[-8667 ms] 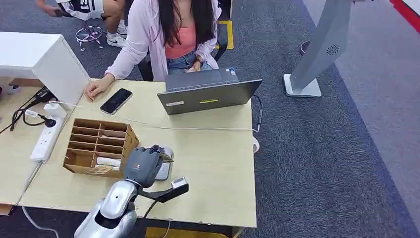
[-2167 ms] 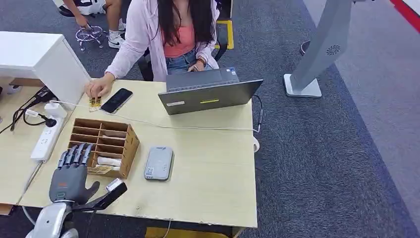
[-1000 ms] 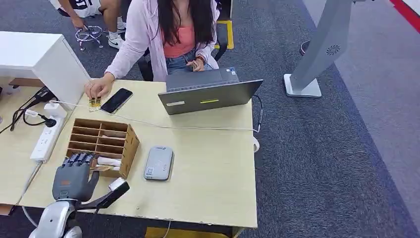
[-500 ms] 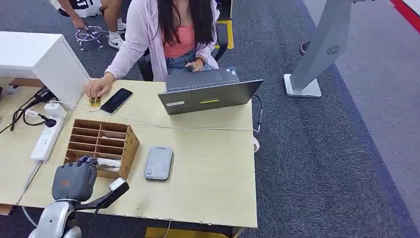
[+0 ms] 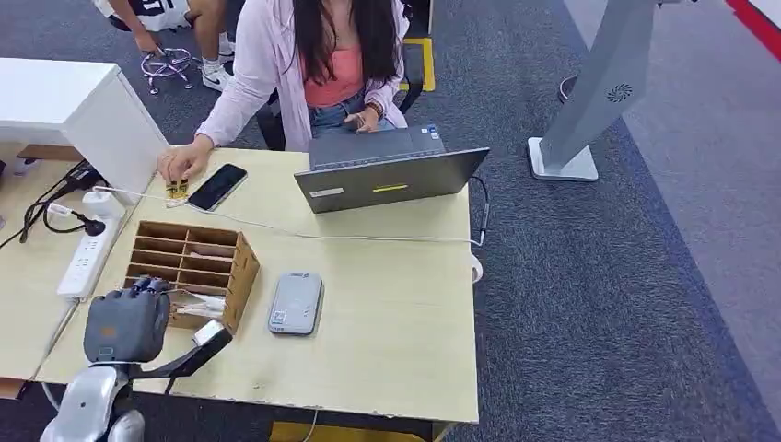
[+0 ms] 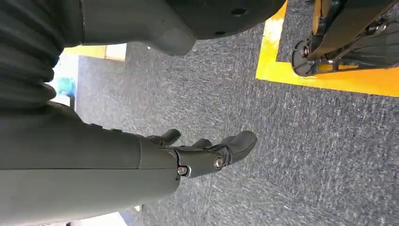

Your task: Pass the card to the sensor for recognition and then transmit it.

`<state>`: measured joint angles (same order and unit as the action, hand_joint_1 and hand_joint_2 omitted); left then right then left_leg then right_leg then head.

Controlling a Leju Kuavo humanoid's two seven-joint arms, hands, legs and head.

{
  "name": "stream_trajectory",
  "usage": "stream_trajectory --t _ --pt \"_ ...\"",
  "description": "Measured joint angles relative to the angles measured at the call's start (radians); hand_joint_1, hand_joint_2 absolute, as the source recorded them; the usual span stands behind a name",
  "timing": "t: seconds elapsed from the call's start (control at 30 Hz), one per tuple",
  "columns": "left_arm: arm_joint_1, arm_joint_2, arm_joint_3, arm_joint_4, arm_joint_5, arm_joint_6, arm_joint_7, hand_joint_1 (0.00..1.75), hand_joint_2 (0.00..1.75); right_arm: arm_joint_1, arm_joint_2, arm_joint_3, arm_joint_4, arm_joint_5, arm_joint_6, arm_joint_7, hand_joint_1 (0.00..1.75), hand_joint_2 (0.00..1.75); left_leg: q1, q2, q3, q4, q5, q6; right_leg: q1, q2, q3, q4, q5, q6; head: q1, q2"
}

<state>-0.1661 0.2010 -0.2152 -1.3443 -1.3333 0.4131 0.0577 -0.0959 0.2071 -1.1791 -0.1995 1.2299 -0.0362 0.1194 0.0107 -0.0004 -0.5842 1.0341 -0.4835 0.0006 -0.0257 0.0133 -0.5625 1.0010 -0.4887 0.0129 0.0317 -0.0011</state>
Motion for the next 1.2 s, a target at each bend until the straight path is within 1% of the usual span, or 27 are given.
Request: stream_trajectory --t 0.07,0.13,0.27,0.37,0.47,0.7,1.2 --pt "-0.042 0.009 0.008 0.002 0.006 0.018 -0.018 1.75 1.75 -0.001 0.000 0.002 0.000 0.005 0.002 -0.001 0.00 1.75 0.000 0.000 0.000 0.000 0.001 0.000 0.000 0.000 0.000 0.000 0.000 -0.001 0.000 0.000" --pt "-0.094 0.016 0.014 0.002 0.019 0.016 -0.038 1.75 1.75 -0.001 0.000 0.006 0.000 0.006 0.003 -0.003 0.00 1.75 0.000 0.000 0.000 0.000 0.001 0.001 0.000 -0.001 0.000 0.000 0.001 -0.001 0.000 0.000" --pt "-0.217 0.024 0.014 0.002 0.047 -0.022 -0.058 1.75 1.75 -0.002 0.000 0.012 0.000 0.006 0.005 -0.006 0.00 1.75 0.000 -0.001 0.000 0.000 0.002 0.001 0.000 -0.001 0.000 0.000 0.002 0.000 0.000 0.000" --pt "-0.305 0.026 0.013 0.002 0.074 -0.049 -0.059 1.75 1.75 -0.003 0.000 0.018 -0.001 0.006 0.006 -0.010 0.00 1.75 0.000 -0.001 0.000 0.000 0.002 0.001 0.000 -0.001 0.000 0.000 0.002 0.000 0.000 0.000" --pt "-0.358 0.029 0.010 0.002 0.089 -0.063 -0.058 1.75 1.75 -0.003 0.000 0.019 -0.001 0.006 0.006 -0.013 0.00 1.75 0.000 -0.001 0.000 0.000 0.002 0.001 0.000 -0.001 0.000 0.000 0.002 0.000 0.001 0.000" --pt "-0.381 0.031 0.009 0.002 0.097 -0.065 -0.058 1.75 1.75 -0.003 0.000 0.019 -0.001 0.006 0.008 -0.014 0.00 1.75 0.000 -0.001 0.000 0.000 0.002 0.001 0.000 -0.001 0.000 0.000 0.002 0.000 0.000 0.000" --pt "-0.392 0.032 0.008 0.002 0.097 -0.061 -0.058 1.75 1.75 -0.003 0.000 0.020 -0.001 0.006 0.008 -0.014 0.00 1.75 0.000 -0.001 0.000 0.000 0.002 0.001 0.000 -0.001 0.000 0.000 0.002 0.000 0.000 0.000"
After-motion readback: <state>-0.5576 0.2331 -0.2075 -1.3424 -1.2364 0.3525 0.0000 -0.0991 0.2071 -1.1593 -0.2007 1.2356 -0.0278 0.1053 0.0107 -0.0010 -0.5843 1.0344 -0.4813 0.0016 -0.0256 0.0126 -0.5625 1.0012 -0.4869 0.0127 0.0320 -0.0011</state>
